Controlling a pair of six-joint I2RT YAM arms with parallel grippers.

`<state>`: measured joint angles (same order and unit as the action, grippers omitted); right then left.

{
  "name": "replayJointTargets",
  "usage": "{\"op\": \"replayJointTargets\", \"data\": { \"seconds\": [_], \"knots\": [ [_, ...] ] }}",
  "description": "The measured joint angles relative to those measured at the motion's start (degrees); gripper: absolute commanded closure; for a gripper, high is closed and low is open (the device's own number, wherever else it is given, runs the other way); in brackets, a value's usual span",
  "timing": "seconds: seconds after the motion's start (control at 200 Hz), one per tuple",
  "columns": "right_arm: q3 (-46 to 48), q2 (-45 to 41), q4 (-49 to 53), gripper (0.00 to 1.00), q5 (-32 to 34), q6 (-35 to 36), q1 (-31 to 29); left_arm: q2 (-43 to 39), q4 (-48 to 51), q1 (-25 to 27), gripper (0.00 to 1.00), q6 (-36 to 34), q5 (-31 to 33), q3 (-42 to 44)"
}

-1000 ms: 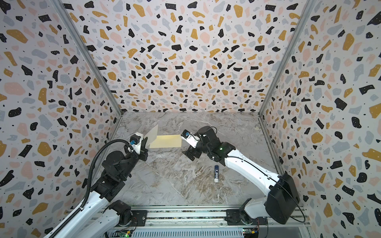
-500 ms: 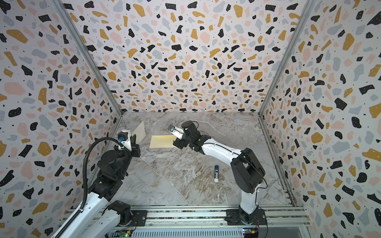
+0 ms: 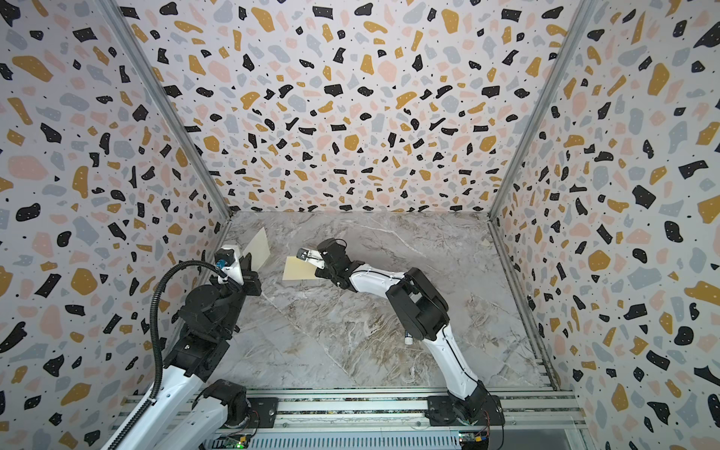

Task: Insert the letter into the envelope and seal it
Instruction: 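Grasp the yellow envelope's edge nearest the robot with the right gripper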

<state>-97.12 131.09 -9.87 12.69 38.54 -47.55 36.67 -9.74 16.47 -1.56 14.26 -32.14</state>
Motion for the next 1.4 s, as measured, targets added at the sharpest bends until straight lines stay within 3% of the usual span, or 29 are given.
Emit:
{"op": "replayJointTargets", "data": {
  "seconds": [0.461,0.781,0.946,1.221,1.397],
  "knots": [
    [-18.56,14.97,2.8,0.5,3.28,3.26,-0.61,0.04,-0.63,-0.35,1.0,0.72,-0.24,0.0],
    [-23.65,18.73,4.5,0.85,3.26,4.2,-0.72,0.24,-0.68,-0.46,1.0,0.79,-0.31,0.0],
    [-24.24,19.02,5.42,0.99,3.21,3.82,-0.74,0.33,-0.7,-0.68,1.0,0.81,-0.44,0.02],
    [-24.24,18.4,8.28,1.0,3.23,0.61,-0.72,0.37,-0.81,-0.68,1.0,0.94,-0.48,0.02],
    [-23.58,13.44,12.92,1.0,3.15,-4.94,-0.2,0.35,-0.87,-0.68,1.0,0.96,-0.66,0.02]
  ]
}}
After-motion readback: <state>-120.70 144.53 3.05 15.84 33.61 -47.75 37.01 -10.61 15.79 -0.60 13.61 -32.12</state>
